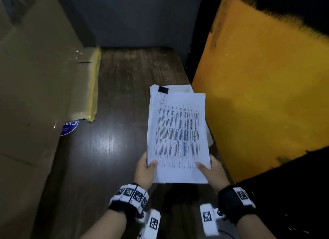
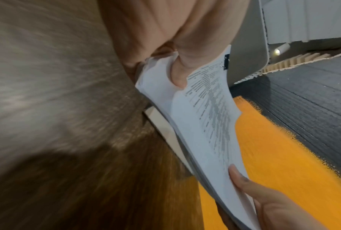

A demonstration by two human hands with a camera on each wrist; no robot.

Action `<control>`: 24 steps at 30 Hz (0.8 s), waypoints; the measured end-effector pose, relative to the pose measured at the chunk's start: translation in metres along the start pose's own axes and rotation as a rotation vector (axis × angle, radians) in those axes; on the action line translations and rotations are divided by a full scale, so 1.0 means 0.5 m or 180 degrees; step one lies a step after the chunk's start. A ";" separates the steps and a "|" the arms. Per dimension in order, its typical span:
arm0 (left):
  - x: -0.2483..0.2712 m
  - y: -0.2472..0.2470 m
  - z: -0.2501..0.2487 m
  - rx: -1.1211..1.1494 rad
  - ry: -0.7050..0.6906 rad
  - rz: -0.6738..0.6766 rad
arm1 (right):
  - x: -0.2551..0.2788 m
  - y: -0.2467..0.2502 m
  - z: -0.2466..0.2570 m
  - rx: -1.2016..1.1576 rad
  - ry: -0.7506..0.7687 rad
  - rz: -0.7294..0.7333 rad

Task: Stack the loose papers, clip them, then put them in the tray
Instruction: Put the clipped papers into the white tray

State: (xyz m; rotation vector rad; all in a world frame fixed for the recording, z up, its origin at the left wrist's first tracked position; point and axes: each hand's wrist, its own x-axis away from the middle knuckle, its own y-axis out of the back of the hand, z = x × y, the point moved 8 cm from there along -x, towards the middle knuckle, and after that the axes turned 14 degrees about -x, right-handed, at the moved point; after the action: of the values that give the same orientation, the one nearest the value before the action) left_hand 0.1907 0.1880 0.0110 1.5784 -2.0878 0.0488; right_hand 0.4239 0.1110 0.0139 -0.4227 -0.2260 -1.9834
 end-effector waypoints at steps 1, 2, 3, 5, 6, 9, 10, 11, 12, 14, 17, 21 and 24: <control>-0.028 -0.010 -0.020 -0.0080 -0.0011 -0.0055 | -0.036 0.003 0.025 0.0182 0.0122 -0.0093; -0.056 -0.020 -0.038 -0.0135 -0.0001 -0.0104 | -0.073 0.003 0.049 0.0382 0.0215 -0.0135; -0.084 -0.030 -0.053 -0.0181 0.0031 -0.0141 | -0.116 0.003 0.066 0.0559 0.0275 -0.0176; -0.141 -0.043 -0.082 -0.0259 0.0105 -0.0207 | -0.199 0.000 0.086 0.0893 0.0252 -0.0236; -0.167 -0.049 -0.094 -0.0319 0.0135 -0.0242 | -0.236 0.002 0.086 0.1026 0.0186 -0.0293; -0.241 -0.066 -0.112 -0.0824 0.0232 -0.0337 | -0.308 0.005 0.071 0.1281 0.0019 -0.0402; -0.263 -0.073 -0.109 -0.1022 0.0272 -0.0359 | -0.323 0.005 0.060 0.1355 -0.0026 -0.0420; -0.281 -0.079 -0.104 -0.1245 0.0327 -0.0363 | -0.336 0.004 0.050 0.1419 -0.0063 -0.0437; -0.296 -0.085 -0.101 -0.1469 0.0362 -0.0384 | -0.344 0.002 0.044 0.1469 -0.0095 -0.0452; -0.312 -0.097 -0.103 -0.1876 0.0370 -0.0435 | -0.359 0.001 0.037 0.1602 -0.0120 -0.0506; -0.320 -0.127 -0.108 -0.2653 0.0266 -0.0234 | -0.363 -0.008 0.044 0.2068 -0.0044 -0.0577; -0.304 -0.156 -0.115 -0.3874 0.0088 0.0096 | -0.359 -0.041 0.050 0.3131 0.0533 -0.0365; -0.294 -0.171 -0.114 -0.4526 -0.0058 0.0207 | -0.357 -0.065 0.030 0.3920 0.0694 -0.0051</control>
State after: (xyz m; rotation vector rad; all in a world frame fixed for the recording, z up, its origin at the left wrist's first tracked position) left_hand 0.3172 0.3098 -0.0248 0.5852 -1.4433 -1.1415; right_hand 0.4670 0.2789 -0.0413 0.5819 -1.1987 -1.5263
